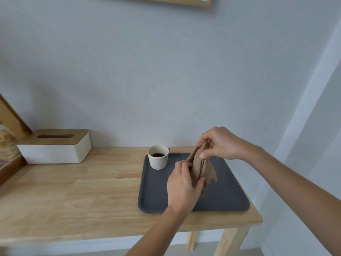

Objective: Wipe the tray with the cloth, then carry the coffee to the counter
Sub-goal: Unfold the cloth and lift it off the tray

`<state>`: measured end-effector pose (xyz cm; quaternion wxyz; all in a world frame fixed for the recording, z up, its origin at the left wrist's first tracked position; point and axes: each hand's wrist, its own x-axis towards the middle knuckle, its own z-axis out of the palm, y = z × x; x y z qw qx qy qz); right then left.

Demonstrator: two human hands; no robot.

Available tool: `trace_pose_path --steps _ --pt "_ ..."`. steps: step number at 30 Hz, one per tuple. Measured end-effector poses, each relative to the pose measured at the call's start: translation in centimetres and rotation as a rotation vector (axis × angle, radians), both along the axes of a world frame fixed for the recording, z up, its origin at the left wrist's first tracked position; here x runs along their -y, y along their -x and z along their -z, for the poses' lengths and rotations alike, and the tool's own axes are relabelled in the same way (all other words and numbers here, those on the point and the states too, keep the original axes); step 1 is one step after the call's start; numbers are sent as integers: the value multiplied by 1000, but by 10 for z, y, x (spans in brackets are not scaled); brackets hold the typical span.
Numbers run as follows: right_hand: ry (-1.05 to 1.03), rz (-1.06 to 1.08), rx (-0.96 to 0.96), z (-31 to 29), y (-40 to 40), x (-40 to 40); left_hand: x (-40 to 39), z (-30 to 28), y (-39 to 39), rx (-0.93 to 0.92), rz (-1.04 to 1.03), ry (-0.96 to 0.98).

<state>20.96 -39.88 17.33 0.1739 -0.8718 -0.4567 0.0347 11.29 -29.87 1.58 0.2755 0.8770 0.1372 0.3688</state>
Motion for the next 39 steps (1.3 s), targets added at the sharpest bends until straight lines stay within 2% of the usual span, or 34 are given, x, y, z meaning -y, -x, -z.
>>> trace_pose_path --steps 3,8,10,13,18,24,30,33,36,39 --pt "-9 -38 -28 -3 -1 -3 -26 0 10 7 118 31" --pt "-29 -90 -84 -6 4 -10 -66 -7 26 65 276 260" --pt "-66 -111 -157 -7 7 -17 -76 -8 31 69 306 341" --pt "-100 -183 -308 -15 11 -25 -92 -8 40 72 436 568" --pt "-36 -319 -437 -26 13 -27 -131 -28 66 -15 636 762" --pt "63 -396 -450 -31 16 -43 -161 -65 88 -129 617 680" --pt "-91 -338 -446 -24 35 -73 -165 -85 95 -110 302 300" --pt "-211 -308 -443 -14 42 -90 -166 -81 99 -90 222 158" --pt "-246 -291 -408 -7 43 -102 -181 -71 102 -53 135 3" --pt "-255 -260 -389 1 35 -113 -200 -71 110 -35 132 98"
